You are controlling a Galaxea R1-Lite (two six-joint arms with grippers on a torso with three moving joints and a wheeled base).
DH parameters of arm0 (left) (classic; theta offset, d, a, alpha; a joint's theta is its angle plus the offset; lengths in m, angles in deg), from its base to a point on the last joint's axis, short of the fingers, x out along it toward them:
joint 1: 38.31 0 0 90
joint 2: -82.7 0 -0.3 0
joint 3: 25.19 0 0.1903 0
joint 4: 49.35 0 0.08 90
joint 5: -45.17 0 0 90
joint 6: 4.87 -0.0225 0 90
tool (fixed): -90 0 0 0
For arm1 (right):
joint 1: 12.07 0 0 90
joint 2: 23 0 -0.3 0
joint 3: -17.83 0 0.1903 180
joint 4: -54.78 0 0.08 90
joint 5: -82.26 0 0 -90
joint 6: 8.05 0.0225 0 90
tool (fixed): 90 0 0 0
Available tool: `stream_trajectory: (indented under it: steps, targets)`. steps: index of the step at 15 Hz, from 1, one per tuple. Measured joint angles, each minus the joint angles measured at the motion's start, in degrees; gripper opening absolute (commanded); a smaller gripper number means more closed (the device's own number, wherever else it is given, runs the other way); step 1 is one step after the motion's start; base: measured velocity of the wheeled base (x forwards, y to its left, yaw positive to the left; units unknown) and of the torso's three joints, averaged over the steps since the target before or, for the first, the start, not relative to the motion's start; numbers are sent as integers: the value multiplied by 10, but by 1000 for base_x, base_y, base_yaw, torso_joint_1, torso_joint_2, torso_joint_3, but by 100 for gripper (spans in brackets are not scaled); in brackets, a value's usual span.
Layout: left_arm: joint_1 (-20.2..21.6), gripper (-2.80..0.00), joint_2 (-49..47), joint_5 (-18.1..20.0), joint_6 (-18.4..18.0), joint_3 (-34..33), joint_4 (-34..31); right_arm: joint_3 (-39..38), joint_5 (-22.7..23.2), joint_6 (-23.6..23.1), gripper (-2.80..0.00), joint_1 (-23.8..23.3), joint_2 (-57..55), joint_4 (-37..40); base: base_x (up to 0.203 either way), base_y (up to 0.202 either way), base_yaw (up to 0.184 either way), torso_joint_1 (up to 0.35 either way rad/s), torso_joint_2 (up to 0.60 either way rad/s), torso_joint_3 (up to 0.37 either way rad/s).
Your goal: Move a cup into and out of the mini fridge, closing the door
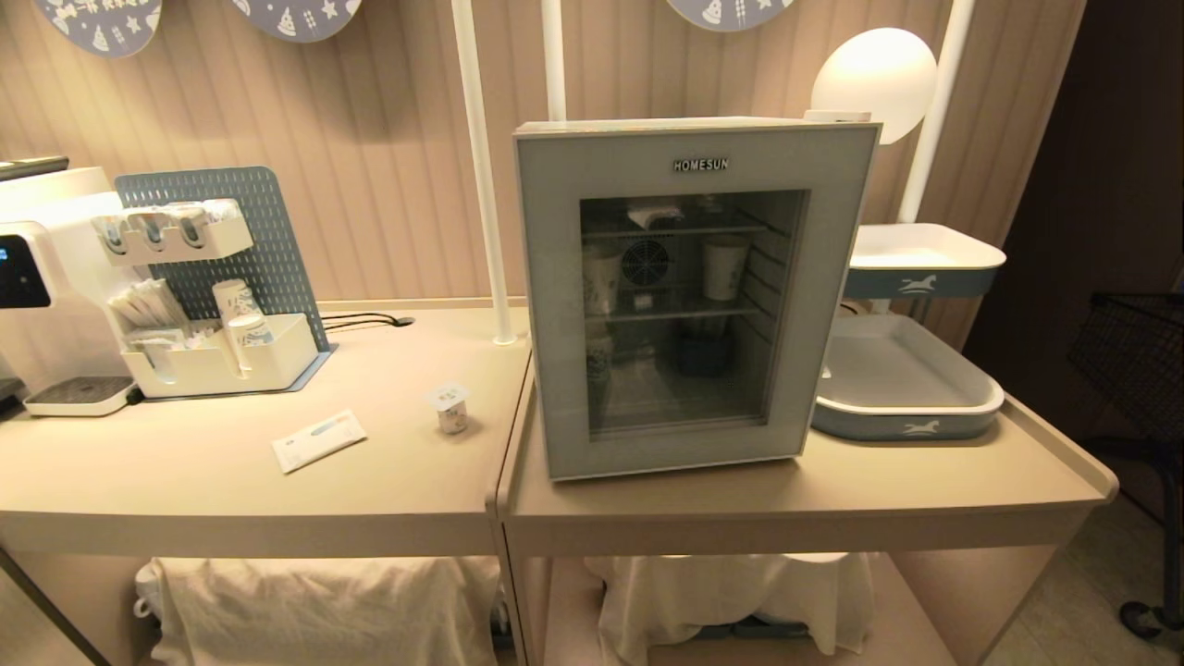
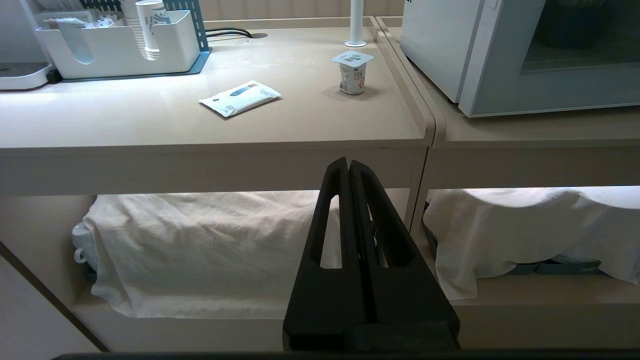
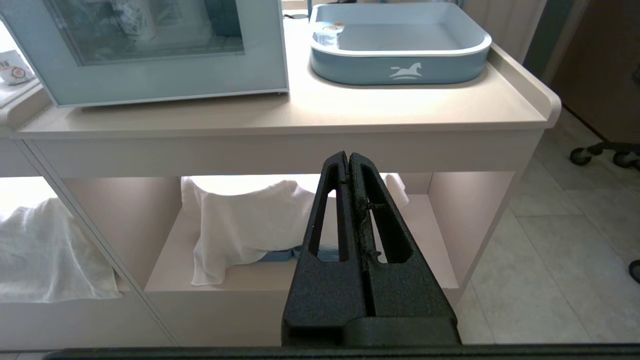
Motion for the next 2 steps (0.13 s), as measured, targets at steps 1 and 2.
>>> stream_trajectory:
  steps: [1,2]
  targets:
    - [0,-280,0,0,0,0,0,0,0,0,-280,0,0,-1,0,0,0,0,0,0]
    - [0,-280,0,0,0,0,0,0,0,3,-280,0,0,0,0,0,0,0,0,0]
